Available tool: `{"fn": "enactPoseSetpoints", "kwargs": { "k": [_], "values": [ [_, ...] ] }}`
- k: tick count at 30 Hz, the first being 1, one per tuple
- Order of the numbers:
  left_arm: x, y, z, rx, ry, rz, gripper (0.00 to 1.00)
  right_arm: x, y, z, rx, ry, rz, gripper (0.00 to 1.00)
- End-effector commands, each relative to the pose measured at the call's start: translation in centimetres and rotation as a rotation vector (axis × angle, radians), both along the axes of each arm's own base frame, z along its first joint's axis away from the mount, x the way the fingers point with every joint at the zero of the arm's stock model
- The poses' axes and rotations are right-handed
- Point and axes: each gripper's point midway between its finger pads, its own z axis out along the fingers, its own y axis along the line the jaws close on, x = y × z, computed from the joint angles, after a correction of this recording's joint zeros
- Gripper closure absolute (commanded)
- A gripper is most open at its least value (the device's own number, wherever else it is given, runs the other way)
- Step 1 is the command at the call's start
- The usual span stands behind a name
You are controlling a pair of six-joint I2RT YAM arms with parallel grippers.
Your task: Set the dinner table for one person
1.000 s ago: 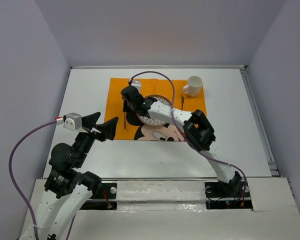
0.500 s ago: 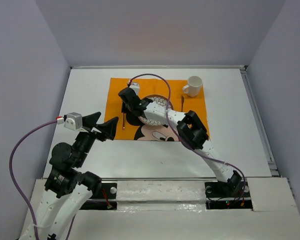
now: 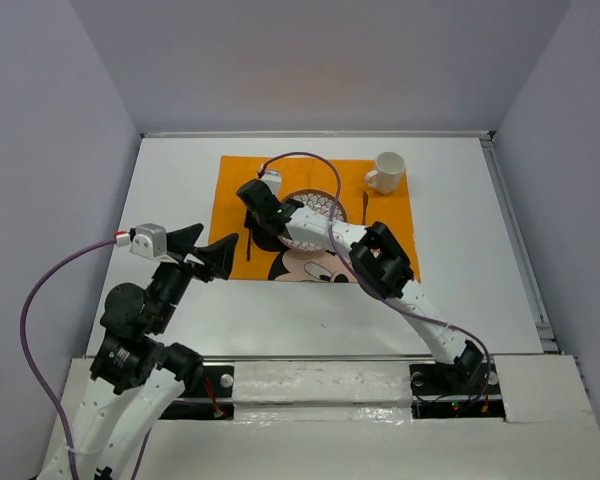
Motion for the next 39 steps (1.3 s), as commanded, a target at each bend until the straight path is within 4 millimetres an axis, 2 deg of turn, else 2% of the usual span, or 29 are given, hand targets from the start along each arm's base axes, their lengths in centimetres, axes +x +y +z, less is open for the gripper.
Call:
{"fn": "enactPoseSetpoints", "kwargs": {
  "k": [1, 2, 3, 4, 6, 11, 12, 13, 15, 16, 17, 18, 19, 20, 21, 22, 23, 25, 26, 27, 29, 30, 32, 33, 35, 36, 37, 39],
  "values": [
    [0.1, -0.4, 1.6, -0.017, -0.045, -0.014, 0.01, 1.3, -0.1, 1.9, 0.019, -0.044, -0.038, 0.73],
    [0.0, -0.3, 1.7, -0.017, -0.047, -0.014, 0.01, 1.3, 0.0, 2.2, 0.025, -0.048, -0.033, 0.65],
    [0.0, -0.3, 1.7, -0.017, -0.047, -0.014, 0.01, 1.3, 0.2, 2.7, 0.029, -0.051, -0.02, 0.5],
    [0.0, -0.3, 1.7, -0.017, -0.049, -0.012, 0.01, 1.3, 0.3, 3.7, 0.038, -0.061, -0.014, 0.4],
    [0.1, -0.3, 1.7, -0.013, -0.047, -0.012, 0.01, 1.1, 0.3, 5.0, 0.046, -0.075, 0.004, 0.34],
    [0.3, 0.3, 1.7, -0.01, -0.048, 0.02, 0.01, 0.6, -0.1, 9.3, 0.08, -0.122, 0.03, 0.11],
    [0.4, 0.5, 1.7, -0.011, -0.046, 0.034, 0.01, 0.5, -0.1, 10.3, 0.094, -0.14, 0.04, 0.03],
    [0.5, 0.7, 1.7, -0.01, -0.045, 0.044, 0.01, -0.6, -0.1, 11.9, 0.11, -0.153, 0.065, 0.0],
    [0.7, 1.2, 1.6, -0.009, -0.041, 0.069, 0.01, -1.1, -0.3, 14.3, 0.15, -0.198, 0.093, 0.0],
    [0.9, 1.4, 1.6, -0.009, -0.037, 0.081, 0.01, -2.5, -0.9, 16.0, 0.165, -0.214, 0.114, 0.0],
    [0.9, 1.5, 1.5, -0.009, -0.037, 0.091, 0.01, -2.8, -1.0, 17.8, 0.204, -0.258, 0.125, 0.0],
    [1.1, 1.9, 1.5, -0.015, -0.035, 0.114, 0.01, -3.4, -1.6, 18.8, 0.205, -0.286, 0.146, 0.0],
    [1.0, 2.3, 1.7, -0.024, -0.041, 0.13, 0.01, -4.9, -3.4, 20.1, 0.214, -0.309, 0.163, 0.0],
    [1.0, 2.7, 1.7, -0.032, -0.044, 0.15, 0.01, -5.8, -4.1, 21.0, 0.225, -0.335, 0.192, 0.0],
    [1.0, 3.4, 1.8, -0.046, -0.049, 0.187, 0.01, -6.7, -4.2, 23.4, 0.268, -0.411, 0.244, 0.0],
    [0.9, 3.8, 2.0, -0.055, -0.053, 0.203, 0.01, -7.6, -5.1, 24.3, 0.278, -0.441, 0.262, 0.0],
    [1.0, 4.1, 2.0, -0.061, -0.053, 0.22, 0.01, -9.4, -7.1, 26.1, 0.308, -0.491, 0.279, 0.0],
    [1.1, 4.8, 2.0, -0.077, -0.052, 0.256, 0.01, -11.4, -9.2, 27.6, 0.31, -0.55, 0.318, 0.0],
    [1.1, 5.0, 2.1, -0.082, -0.051, 0.266, 0.01, -12.5, -10.5, 26.0, 0.286, -0.537, 0.327, 0.0],
    [1.1, 5.1, 2.2, -0.088, -0.052, 0.274, 0.01, -14.1, -12.6, 29.7, 0.322, -0.622, 0.33, 0.0],
    [1.2, 5.1, 2.4, -0.089, -0.05, 0.279, 0.01, -16.0, -14.8, 31.1, 0.325, -0.674, 0.351, 0.0],
    [1.3, 5.3, 2.5, -0.087, -0.046, 0.29, 0.01, -17.8, -17.4, 32.6, 0.334, -0.73, 0.352, 0.0],
    [1.6, 5.3, 3.0, -0.084, -0.04, 0.298, 0.01, -19.6, -20.2, 33.7, 0.335, -0.78, 0.336, 0.0],
    [1.7, 5.5, 3.6, -0.086, -0.044, 0.306, 0.01, -21.3, -23.0, 35.3, 0.356, -0.845, 0.312, 0.0],
    [2.3, 5.0, 3.6, -0.068, -0.023, 0.298, 0.01, -22.4, -26.6, 36.4, 0.356, -0.892, 0.232, 0.0],
    [2.4, 4.5, 3.8, -0.065, -0.027, 0.277, 0.01, -22.9, -28.2, 36.2, 0.337, -0.895, 0.201, 0.0],
    [2.6, 4.2, 4.0, -0.066, -0.024, 0.264, 0.01, -23.8, -31.3, 37.0, 0.352, -0.928, 0.119, 0.0],
    [2.9, 3.4, 4.3, -0.067, -0.026, 0.231, 0.01, -24.7, -34.9, 36.3, 0.323, -0.944, 0.031, 0.0]
  ]
}}
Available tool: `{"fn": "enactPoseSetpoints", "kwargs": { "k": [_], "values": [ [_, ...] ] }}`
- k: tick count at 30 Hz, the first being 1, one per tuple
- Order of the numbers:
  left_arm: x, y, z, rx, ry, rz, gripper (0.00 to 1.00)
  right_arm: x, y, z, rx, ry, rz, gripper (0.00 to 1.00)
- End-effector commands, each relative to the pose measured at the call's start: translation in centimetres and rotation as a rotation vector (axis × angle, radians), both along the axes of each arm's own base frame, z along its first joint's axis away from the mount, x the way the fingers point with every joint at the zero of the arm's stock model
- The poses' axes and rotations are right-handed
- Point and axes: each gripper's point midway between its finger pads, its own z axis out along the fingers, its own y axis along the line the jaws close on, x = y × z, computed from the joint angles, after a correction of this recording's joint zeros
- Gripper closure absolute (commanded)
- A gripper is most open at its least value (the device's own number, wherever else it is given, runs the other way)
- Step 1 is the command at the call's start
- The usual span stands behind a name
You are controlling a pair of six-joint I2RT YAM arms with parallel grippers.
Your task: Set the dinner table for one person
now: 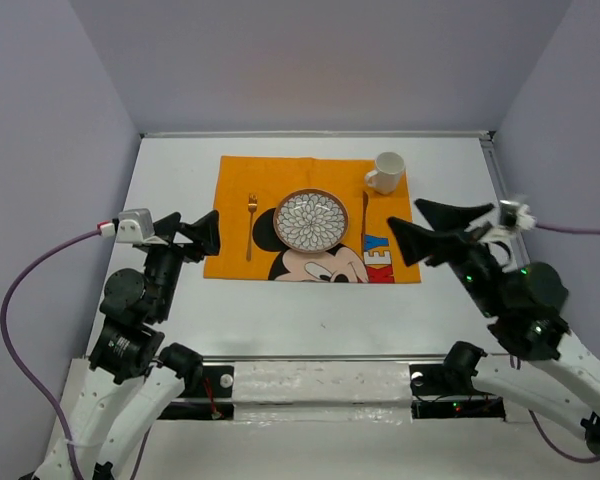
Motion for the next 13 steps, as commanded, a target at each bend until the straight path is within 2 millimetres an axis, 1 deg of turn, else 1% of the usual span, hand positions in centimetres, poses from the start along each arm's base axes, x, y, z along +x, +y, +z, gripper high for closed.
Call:
{"fn": "enactPoseSetpoints", "kwargs": {
  "k": [1, 2, 3, 4, 5, 6, 8, 11, 12, 13],
  "values": [
    [0.5, -0.7, 2.8, -0.037, -0.06, -0.027, 0.01, -0.8, -6.7, -1.4, -0.001, -0.013, -0.213, 0.0],
    [0.6, -0.9, 2.8, -0.051, -0.056, -0.031, 0.01, -0.9, -7.6, -1.7, 0.013, -0.006, -0.239, 0.0],
    [0.7, -1.2, 3.0, -0.079, -0.062, -0.046, 0.01, -0.9, -8.2, -3.0, -0.003, 0.024, -0.259, 0.0],
    [0.8, -1.5, 2.8, -0.08, -0.059, -0.06, 0.01, -0.9, -8.8, -3.6, 0.002, 0.031, -0.281, 0.0],
    [0.9, -1.7, 2.8, -0.087, -0.061, -0.068, 0.01, -1.1, -9.1, -4.1, 0.003, 0.034, -0.285, 0.0],
    [1.0, -2.1, 2.7, -0.095, -0.064, -0.086, 0.01, -1.3, -9.4, -5.1, 0.006, 0.053, -0.284, 0.0],
    [0.9, -2.3, 2.8, -0.095, -0.069, -0.095, 0.01, -1.5, -9.7, -5.5, 0.013, 0.06, -0.282, 0.0],
    [0.6, -2.2, 3.0, -0.071, -0.082, -0.098, 0.01, -2.0, -10.7, -4.8, 0.048, 0.059, -0.295, 0.0],
    [0.5, -2.3, 3.1, -0.068, -0.084, -0.105, 0.01, -2.4, -11.2, -3.6, 0.068, 0.041, -0.292, 0.0],
    [0.4, -2.2, 3.2, -0.066, -0.086, -0.103, 0.01, -2.7, -11.4, -3.0, 0.077, 0.027, -0.285, 0.0]
  ]
}}
